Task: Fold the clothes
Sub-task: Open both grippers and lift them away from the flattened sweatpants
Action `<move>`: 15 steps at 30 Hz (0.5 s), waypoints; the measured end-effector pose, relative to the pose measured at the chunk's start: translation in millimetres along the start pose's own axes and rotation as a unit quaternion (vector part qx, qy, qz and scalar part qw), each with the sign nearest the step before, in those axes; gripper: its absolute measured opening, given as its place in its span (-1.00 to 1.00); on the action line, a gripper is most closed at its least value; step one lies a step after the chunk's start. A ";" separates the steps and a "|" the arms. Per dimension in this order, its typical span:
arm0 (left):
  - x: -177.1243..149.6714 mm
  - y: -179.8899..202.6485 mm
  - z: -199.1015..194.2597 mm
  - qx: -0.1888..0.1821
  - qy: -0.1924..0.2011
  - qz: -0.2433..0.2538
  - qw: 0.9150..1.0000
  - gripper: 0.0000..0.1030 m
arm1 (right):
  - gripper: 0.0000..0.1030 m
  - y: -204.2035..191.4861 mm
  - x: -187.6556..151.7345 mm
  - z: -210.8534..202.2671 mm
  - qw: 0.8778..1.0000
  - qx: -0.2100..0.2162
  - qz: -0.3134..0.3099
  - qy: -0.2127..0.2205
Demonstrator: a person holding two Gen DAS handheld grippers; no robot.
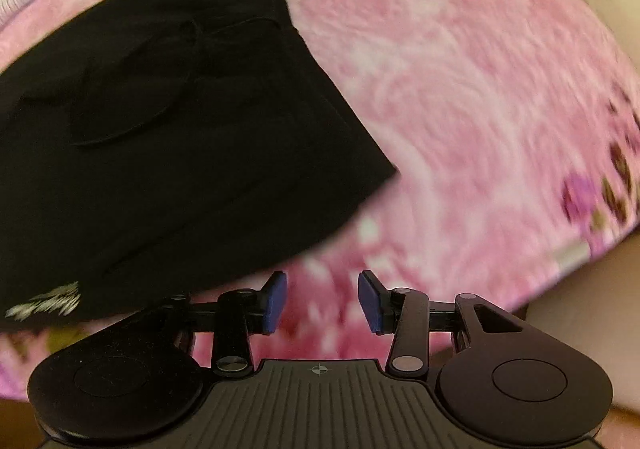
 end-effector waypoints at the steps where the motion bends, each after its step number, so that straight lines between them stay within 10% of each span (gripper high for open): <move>1: -9.3 13.8 -16.5 -0.012 -0.004 0.003 1.000 -0.50 | -0.15 0.3 -4.1 -10.3 1.000 0.012 -0.007 -0.004; 15: -79.1 151.8 -222.2 -0.096 0.033 0.099 0.990 -0.34 | -0.14 -19.4 -16.6 -188.3 0.981 0.112 -0.130 0.086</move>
Point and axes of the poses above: each gripper's, at about its wrist camera, not at the fingertips, and z roughly the way its jaws point, y to its right, x to its top, the point moved 8 cm from there along z, roughly the way its jaws point, and after that the axes turned 1 degree about -x, right-handed, at the moved point
